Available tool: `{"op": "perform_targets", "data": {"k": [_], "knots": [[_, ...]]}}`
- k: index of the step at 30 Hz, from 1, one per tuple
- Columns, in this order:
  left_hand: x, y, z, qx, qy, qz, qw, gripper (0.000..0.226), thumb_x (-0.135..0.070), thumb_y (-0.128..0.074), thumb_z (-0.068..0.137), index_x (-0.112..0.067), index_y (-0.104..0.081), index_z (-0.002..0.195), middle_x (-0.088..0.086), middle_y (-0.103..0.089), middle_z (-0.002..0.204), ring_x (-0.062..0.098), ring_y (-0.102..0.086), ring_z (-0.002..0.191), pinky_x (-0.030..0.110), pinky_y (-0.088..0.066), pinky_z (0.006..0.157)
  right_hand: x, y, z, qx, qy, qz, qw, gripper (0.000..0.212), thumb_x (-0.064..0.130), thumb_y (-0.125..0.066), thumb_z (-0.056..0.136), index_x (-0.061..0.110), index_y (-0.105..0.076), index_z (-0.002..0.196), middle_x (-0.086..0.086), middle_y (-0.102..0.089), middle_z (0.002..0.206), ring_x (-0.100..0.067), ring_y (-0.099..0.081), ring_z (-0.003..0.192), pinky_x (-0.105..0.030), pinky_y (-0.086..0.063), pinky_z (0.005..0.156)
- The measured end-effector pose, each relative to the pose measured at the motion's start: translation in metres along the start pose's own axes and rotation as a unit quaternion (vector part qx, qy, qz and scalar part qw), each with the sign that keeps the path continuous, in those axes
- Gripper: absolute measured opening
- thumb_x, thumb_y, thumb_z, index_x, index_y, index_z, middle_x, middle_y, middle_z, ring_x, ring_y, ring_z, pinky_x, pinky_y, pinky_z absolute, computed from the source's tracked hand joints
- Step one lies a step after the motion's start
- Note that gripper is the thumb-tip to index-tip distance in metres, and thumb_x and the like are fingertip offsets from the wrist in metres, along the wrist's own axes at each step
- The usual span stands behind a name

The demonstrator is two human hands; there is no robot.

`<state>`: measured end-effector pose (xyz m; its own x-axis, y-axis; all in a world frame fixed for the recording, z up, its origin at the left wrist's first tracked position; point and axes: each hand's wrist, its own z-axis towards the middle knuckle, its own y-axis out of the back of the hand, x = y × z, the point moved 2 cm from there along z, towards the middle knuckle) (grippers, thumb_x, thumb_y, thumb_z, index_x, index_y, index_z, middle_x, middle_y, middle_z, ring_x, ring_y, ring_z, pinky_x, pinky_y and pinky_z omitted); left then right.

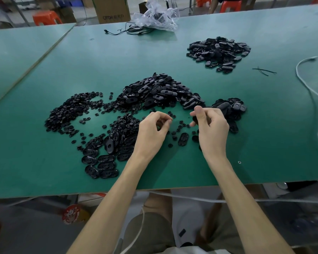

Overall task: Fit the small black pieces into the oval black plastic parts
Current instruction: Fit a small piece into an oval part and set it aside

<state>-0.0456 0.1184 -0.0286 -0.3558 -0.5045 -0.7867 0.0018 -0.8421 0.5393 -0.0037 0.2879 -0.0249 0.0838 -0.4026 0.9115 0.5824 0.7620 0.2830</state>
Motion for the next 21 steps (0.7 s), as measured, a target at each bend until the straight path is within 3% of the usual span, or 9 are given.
{"op": "perform_targets", "data": {"k": [3, 6, 8, 11, 12, 16, 18, 21], "knots": [[-0.0001, -0.0002, 0.0007, -0.001, -0.004, 0.005, 1.0, 0.005, -0.016, -0.069, 0.1, -0.016, -0.073, 0.102, -0.004, -0.068, 0.097, 0.004, -0.061, 0.088, 0.01, -0.046, 0.079, 0.0022, -0.0043, -0.0007, 0.045, 0.005, 0.022, 0.999, 0.035, 0.044, -0.06, 0.104, 0.014, -0.077, 0.11, 0.001, -0.064, 0.121, -0.001, -0.069, 0.096, -0.023, -0.055, 0.091], [-0.0002, -0.0003, 0.0006, -0.002, -0.007, 0.006, 1.0, 0.006, -0.016, -0.069, 0.1, -0.015, -0.073, 0.103, -0.004, -0.069, 0.097, 0.004, -0.061, 0.087, 0.01, -0.046, 0.079, 0.0036, -0.0072, -0.0011, 0.084, 0.011, 0.024, 0.996, 0.033, 0.033, -0.066, 0.102, 0.012, -0.071, 0.128, 0.003, -0.063, 0.131, 0.005, -0.069, 0.101, -0.02, -0.054, 0.097], [0.0004, -0.0003, 0.0004, -0.003, -0.008, 0.007, 1.0, 0.006, -0.016, -0.069, 0.1, -0.015, -0.073, 0.103, -0.005, -0.069, 0.096, 0.003, -0.061, 0.087, 0.01, -0.046, 0.079, 0.0039, -0.0081, -0.0022, 0.092, 0.018, 0.029, 0.995, 0.016, 0.025, -0.063, 0.105, 0.017, -0.074, 0.111, 0.0, -0.074, 0.116, -0.001, -0.074, 0.089, -0.022, -0.057, 0.089], [0.0015, -0.0009, 0.0002, -0.005, -0.006, 0.003, 1.0, 0.005, -0.016, -0.069, 0.1, -0.016, -0.073, 0.102, -0.005, -0.069, 0.096, 0.004, -0.061, 0.087, 0.009, -0.045, 0.078, 0.0023, -0.0071, -0.0025, 0.077, 0.013, 0.044, 0.996, 0.02, 0.023, -0.06, 0.106, 0.014, -0.075, 0.096, -0.008, -0.076, 0.097, 0.001, -0.071, 0.068, -0.011, -0.051, 0.067], [0.0015, -0.0014, 0.0002, -0.005, -0.005, 0.002, 1.0, 0.005, -0.016, -0.069, 0.1, -0.016, -0.073, 0.101, -0.006, -0.069, 0.096, 0.004, -0.061, 0.087, 0.01, -0.045, 0.078, 0.0012, -0.0064, -0.002, 0.07, 0.006, 0.047, 0.996, 0.022, 0.023, -0.061, 0.106, 0.01, -0.076, 0.097, -0.01, -0.075, 0.093, 0.002, -0.07, 0.065, -0.01, -0.05, 0.064], [0.002, -0.0019, 0.0004, -0.003, -0.007, 0.0, 1.0, 0.004, -0.017, -0.069, 0.099, -0.018, -0.073, 0.101, -0.007, -0.068, 0.095, 0.004, -0.061, 0.086, 0.011, -0.046, 0.078, -0.0002, -0.0058, -0.0007, 0.059, -0.029, 0.083, 0.994, 0.018, 0.019, -0.062, 0.104, 0.005, -0.073, 0.1, -0.003, -0.076, 0.075, -0.016, -0.074, 0.064, -0.032, -0.059, 0.064], [0.0025, -0.002, 0.0005, -0.004, -0.007, -0.001, 1.0, 0.004, -0.017, -0.069, 0.099, -0.018, -0.073, 0.101, -0.007, -0.068, 0.095, 0.004, -0.061, 0.087, 0.01, -0.046, 0.078, 0.0003, -0.0053, -0.0013, 0.056, -0.028, 0.112, 0.992, 0.01, 0.012, -0.062, 0.103, 0.009, -0.069, 0.11, -0.004, -0.076, 0.081, -0.018, -0.076, 0.066, -0.027, -0.057, 0.058], [0.0026, -0.0022, 0.0005, -0.008, -0.008, -0.009, 1.0, 0.004, -0.017, -0.069, 0.099, -0.018, -0.073, 0.101, -0.009, -0.069, 0.094, 0.003, -0.062, 0.087, 0.011, -0.046, 0.078, 0.0, -0.0058, -0.0013, 0.064, -0.02, 0.114, 0.991, 0.016, 0.009, -0.061, 0.102, 0.012, -0.067, 0.116, -0.003, -0.076, 0.085, -0.016, -0.077, 0.068, -0.022, -0.055, 0.056]]}}
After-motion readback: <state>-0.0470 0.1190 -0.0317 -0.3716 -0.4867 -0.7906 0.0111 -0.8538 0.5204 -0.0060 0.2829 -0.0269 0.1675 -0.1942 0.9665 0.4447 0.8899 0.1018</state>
